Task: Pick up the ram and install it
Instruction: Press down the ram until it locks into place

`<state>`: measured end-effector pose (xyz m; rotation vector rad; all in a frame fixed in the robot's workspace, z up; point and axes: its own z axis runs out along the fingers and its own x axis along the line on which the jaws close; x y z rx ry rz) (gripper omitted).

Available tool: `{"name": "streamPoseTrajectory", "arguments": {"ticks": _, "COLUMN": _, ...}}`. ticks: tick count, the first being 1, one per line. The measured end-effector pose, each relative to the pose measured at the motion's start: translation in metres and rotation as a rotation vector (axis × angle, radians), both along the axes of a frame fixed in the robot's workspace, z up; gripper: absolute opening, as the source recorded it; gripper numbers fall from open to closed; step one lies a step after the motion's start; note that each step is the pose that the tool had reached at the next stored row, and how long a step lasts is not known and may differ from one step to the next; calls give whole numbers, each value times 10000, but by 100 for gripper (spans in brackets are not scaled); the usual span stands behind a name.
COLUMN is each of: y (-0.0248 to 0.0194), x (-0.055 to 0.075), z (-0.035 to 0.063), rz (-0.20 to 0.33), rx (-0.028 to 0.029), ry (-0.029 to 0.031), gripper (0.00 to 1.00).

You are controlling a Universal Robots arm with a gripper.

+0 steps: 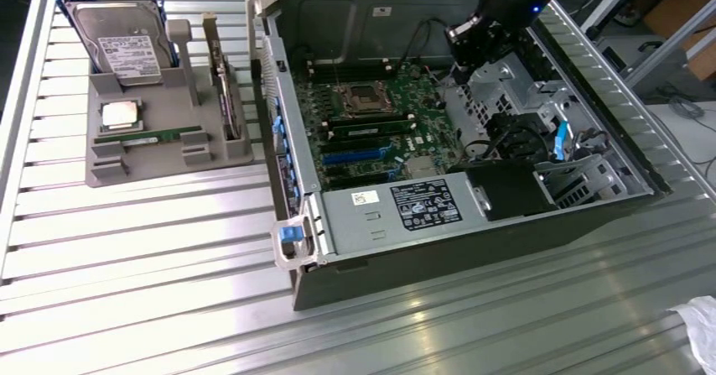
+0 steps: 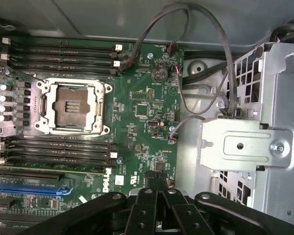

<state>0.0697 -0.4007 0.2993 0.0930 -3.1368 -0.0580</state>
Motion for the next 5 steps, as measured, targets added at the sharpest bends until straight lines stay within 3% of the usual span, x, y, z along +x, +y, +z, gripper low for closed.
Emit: {"name": "streamPoseTrajectory", "arguments": {"ticks": 5, "y": 0, "x": 0, "z": 0, "rz": -1, "rx": 0, "ry": 0, "gripper": 11}}
